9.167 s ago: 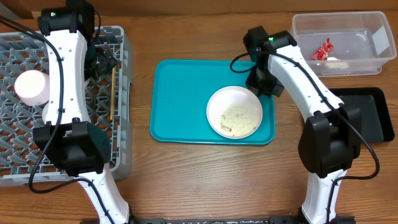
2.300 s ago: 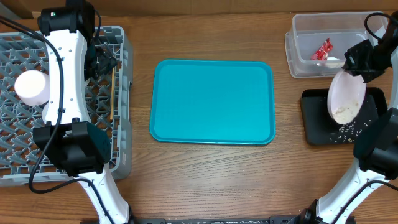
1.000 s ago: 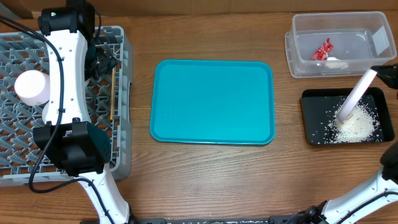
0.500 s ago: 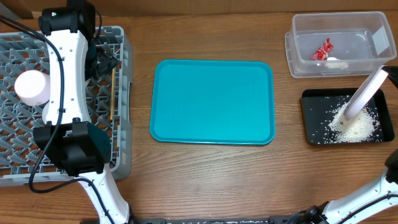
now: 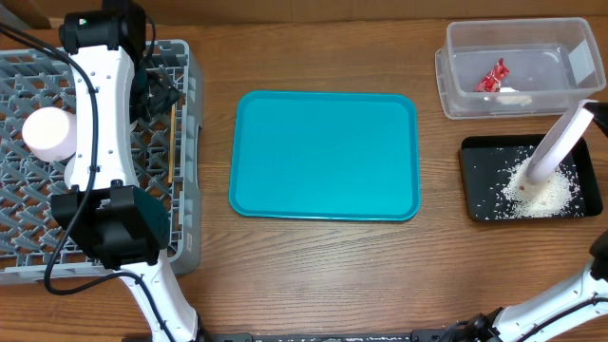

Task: Sort waste into correct bins and load items into the dishwasher
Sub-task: 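Tilt the plate to dump the rice onto the black tray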

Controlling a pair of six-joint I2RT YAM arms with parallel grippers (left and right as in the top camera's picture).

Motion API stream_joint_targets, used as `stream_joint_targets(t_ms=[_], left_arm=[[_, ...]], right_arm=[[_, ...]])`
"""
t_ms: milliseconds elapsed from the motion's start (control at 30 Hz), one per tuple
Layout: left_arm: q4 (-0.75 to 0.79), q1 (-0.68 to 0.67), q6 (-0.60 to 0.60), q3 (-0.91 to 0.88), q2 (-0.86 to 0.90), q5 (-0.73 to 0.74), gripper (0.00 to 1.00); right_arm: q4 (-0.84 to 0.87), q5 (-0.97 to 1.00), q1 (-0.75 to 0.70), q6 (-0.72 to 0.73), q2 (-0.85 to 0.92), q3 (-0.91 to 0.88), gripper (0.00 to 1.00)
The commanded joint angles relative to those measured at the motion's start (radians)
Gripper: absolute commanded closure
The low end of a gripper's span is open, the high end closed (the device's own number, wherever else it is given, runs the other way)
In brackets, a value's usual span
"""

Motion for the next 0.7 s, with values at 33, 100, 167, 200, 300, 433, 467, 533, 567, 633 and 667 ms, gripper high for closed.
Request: stream_joint_targets(t_ms=[33, 100, 167, 200, 300, 433, 467, 533, 567, 633, 667], left_arm=[[-0.002, -0.005, -0.021, 0.023, -0.039, 0.000, 0.00], [-0.002, -0.005, -0.021, 0.023, -0.039, 0.000, 0.00], [-0.002, -0.005, -0.021, 0.023, -0.039, 0.000, 0.00], [-0.002, -0.005, -0.021, 0.023, -0.039, 0.000, 0.00], [-0.002, -0.005, -0.021, 0.023, -0.039, 0.000, 0.00], [-0.002, -0.005, -0.021, 0.023, -0.039, 0.000, 0.00], [-0.002, -0.005, -0.021, 0.023, -0.039, 0.000, 0.00], [-0.002, -0.005, -0.021, 0.023, -0.039, 0.000, 0.00], [-0.002, -0.005, -0.021, 0.023, -0.039, 0.000, 0.00], [-0.002, -0.005, -0.021, 0.023, -0.039, 0.000, 0.00], [-0.002, -0.005, -0.021, 0.023, -0.039, 0.000, 0.00]], right_arm=[[0.009, -0.034, -0.021, -0.074, -0.046, 0.021, 0.96], [-0.011, 0.033, -0.021, -0.002, -0.045, 0.021, 0.96], [-0.025, 0.003, -0.027, -0.037, -0.046, 0.021, 0.96], [0.019, 0.019, -0.027, -0.052, -0.046, 0.021, 0.96], [-0.061, 0.101, -0.028, 0.043, -0.043, 0.021, 0.96], [-0.013, 0.088, -0.030, -0.032, -0.040, 0.021, 0.96], [-0.051, 0.066, -0.031, -0.037, -0.040, 0.021, 0.96], [-0.034, 0.005, -0.031, -0.135, -0.040, 0.021, 0.96], [-0.039, 0.005, -0.031, -0.131, -0.040, 0.021, 0.96], [-0.092, -0.041, -0.029, -0.154, -0.040, 0.021, 0.96], [-0.090, -0.063, -0.028, -0.184, -0.040, 0.021, 0.96]])
